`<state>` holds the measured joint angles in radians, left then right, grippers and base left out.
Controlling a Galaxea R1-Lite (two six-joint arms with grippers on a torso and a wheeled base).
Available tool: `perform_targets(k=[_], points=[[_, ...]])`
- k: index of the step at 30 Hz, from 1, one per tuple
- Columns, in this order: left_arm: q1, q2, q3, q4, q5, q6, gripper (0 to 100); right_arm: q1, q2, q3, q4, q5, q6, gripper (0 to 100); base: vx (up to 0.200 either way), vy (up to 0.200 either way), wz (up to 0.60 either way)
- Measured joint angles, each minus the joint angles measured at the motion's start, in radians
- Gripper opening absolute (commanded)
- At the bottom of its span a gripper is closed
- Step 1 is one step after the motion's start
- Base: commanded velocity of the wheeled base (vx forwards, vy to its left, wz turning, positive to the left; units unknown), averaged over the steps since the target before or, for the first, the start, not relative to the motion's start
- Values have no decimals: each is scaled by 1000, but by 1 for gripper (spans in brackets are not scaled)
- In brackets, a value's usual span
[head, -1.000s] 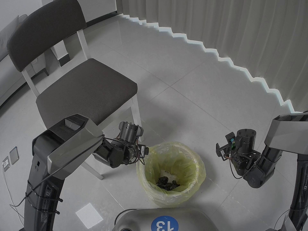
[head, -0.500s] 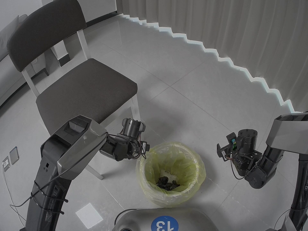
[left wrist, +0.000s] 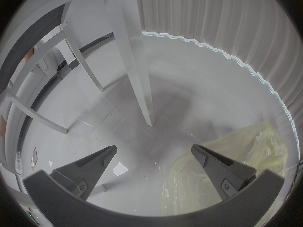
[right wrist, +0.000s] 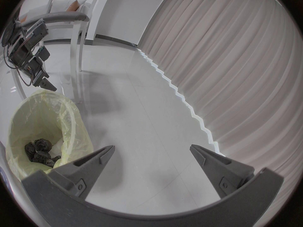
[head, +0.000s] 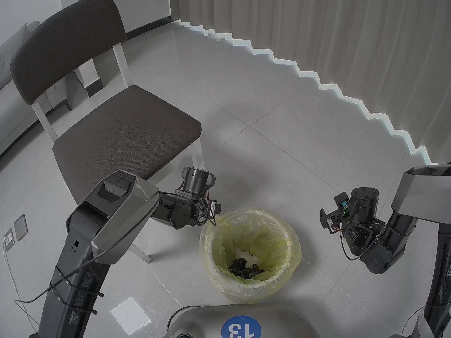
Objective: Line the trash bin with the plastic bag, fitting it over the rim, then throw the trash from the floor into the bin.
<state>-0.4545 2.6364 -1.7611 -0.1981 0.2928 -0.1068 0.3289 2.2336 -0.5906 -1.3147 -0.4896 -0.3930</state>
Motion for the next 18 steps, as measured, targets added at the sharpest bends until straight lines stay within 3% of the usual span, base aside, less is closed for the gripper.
perform_targets(k=[10, 18], points=[[-37, -161, 38, 5, -7, 67, 100, -16, 0, -3, 0, 3, -3, 100, 0, 0, 0], [-59, -255, 110, -8, -7, 62, 100, -15, 62, -10, 14, 31, -3, 100, 0, 0, 0]])
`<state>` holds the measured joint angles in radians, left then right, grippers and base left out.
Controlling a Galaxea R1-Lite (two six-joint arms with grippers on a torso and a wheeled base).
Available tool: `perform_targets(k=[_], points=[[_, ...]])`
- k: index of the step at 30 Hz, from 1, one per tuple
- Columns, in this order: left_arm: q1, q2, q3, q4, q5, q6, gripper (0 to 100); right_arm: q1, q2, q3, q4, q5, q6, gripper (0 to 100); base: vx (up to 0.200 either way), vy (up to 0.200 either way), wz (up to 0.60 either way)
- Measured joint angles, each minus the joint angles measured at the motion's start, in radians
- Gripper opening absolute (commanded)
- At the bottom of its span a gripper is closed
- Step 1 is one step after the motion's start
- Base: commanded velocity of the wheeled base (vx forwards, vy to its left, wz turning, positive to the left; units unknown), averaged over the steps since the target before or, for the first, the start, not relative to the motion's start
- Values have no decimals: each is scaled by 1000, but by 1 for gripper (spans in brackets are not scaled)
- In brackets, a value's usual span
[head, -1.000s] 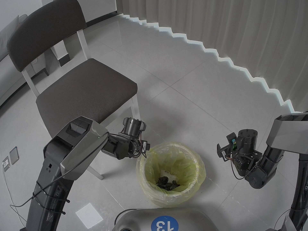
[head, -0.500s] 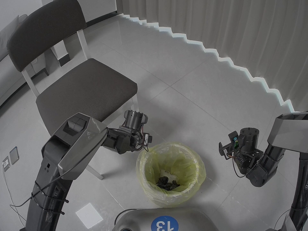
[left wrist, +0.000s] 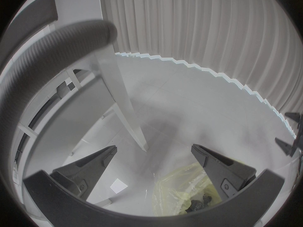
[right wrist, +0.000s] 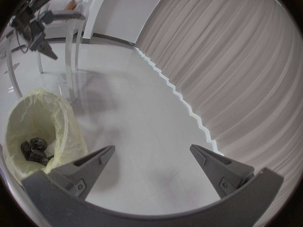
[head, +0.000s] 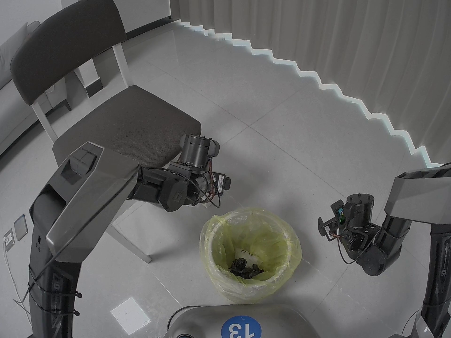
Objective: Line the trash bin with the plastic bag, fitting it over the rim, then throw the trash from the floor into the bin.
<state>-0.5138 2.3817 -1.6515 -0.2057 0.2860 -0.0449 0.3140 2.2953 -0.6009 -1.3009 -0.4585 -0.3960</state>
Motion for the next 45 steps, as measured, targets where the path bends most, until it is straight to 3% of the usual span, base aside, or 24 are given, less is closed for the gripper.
perform_targets(k=[21, 28, 32, 37, 45], points=[[-9, -323, 384, -239, -2, 8, 100, 101, 184, -139, 78, 76, 5, 100, 0, 0, 0], [-13, -354, 425, -267, -3, 11, 100, 44, 186, -153, 101, 76, -78, 100, 0, 0, 0], [-15, -360, 428, -269, -2, 11, 100, 17, 198, -186, 124, 76, -79, 100, 0, 0, 0], [-20, -363, 431, -270, 2, 13, 100, 8, 211, -219, 189, 96, -19, 100, 0, 0, 0], [-23, -364, 433, -270, 3, 12, 100, 28, 178, -230, 409, 243, 205, 100, 0, 0, 0]])
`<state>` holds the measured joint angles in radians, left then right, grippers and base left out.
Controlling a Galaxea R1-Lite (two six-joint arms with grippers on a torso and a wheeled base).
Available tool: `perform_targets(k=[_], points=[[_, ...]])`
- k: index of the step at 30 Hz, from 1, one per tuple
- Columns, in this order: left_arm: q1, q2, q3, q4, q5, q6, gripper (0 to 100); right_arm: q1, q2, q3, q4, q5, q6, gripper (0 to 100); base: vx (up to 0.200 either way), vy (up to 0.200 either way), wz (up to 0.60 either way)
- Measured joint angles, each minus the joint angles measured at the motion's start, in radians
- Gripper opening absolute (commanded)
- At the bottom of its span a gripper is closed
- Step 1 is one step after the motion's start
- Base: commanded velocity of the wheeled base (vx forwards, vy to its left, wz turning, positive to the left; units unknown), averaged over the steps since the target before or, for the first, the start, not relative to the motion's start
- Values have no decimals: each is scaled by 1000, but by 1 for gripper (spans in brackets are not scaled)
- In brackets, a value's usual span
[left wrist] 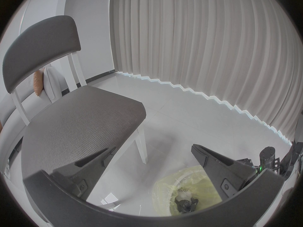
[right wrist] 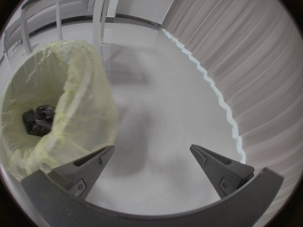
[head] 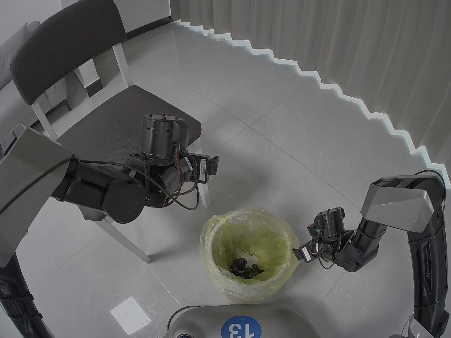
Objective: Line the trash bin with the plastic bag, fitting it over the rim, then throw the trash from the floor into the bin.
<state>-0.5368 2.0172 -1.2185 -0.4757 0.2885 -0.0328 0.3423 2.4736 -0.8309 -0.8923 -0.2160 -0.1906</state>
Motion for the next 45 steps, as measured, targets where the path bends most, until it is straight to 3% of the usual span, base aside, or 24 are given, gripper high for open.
perform_targets(k=[2, 6, 45], points=[[0, 0, 1, 0, 0, 0, 100, 6, -13, -10, 44, 39, 61, 100, 0, 0, 0], [3, 4, 5, 0, 0, 0, 100, 19, -33, -28, 69, 70, 95, 100, 0, 0, 0], [8, 4, -3, -1, 1, 16, 100, 2, 13, -110, 158, 72, 56, 100, 0, 0, 0]])
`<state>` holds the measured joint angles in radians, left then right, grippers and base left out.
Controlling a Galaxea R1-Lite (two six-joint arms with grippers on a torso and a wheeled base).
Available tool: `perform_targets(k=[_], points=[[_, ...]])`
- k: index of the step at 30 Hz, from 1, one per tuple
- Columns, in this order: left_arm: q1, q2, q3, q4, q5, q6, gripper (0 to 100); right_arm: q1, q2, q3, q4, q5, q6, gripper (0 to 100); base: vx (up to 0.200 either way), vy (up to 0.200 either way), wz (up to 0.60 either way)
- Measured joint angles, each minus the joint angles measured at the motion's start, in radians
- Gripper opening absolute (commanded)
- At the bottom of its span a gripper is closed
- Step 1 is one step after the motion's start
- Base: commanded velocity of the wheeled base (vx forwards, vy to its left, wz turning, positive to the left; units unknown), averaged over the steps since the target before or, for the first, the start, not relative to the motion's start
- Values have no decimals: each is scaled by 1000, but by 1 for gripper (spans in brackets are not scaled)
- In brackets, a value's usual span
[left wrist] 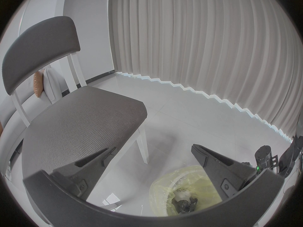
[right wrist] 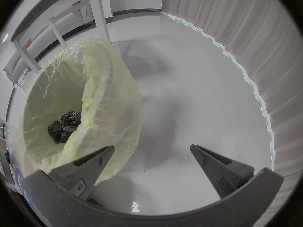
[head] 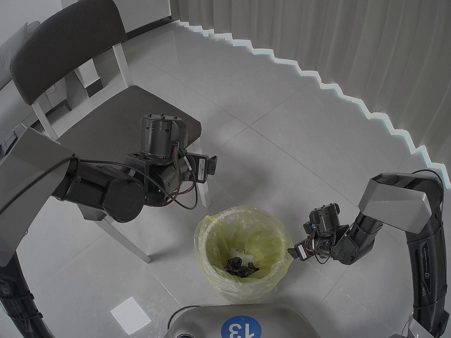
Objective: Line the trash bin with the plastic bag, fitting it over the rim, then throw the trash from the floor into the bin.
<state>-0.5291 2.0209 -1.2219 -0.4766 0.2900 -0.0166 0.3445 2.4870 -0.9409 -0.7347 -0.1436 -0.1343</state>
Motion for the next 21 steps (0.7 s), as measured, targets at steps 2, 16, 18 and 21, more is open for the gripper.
perform_targets(k=[2, 16, 18, 21], points=[[0, -1, 0, 0, 2, 2, 100, -3, -4, 4, 0, 3, 0, 100, 0, 0, 0], [-5, -4, 1, -1, 4, 15, 100, 2, -12, -4, 73, 98, 6, 0, 0, 0, 0], [-6, -4, 0, -1, 4, 15, 100, 3, -12, -8, 74, 99, 10, 0, 0, 0, 0], [-5, -4, -1, -1, 4, 16, 100, 3, -12, -8, 73, 100, 13, 0, 0, 0, 0]])
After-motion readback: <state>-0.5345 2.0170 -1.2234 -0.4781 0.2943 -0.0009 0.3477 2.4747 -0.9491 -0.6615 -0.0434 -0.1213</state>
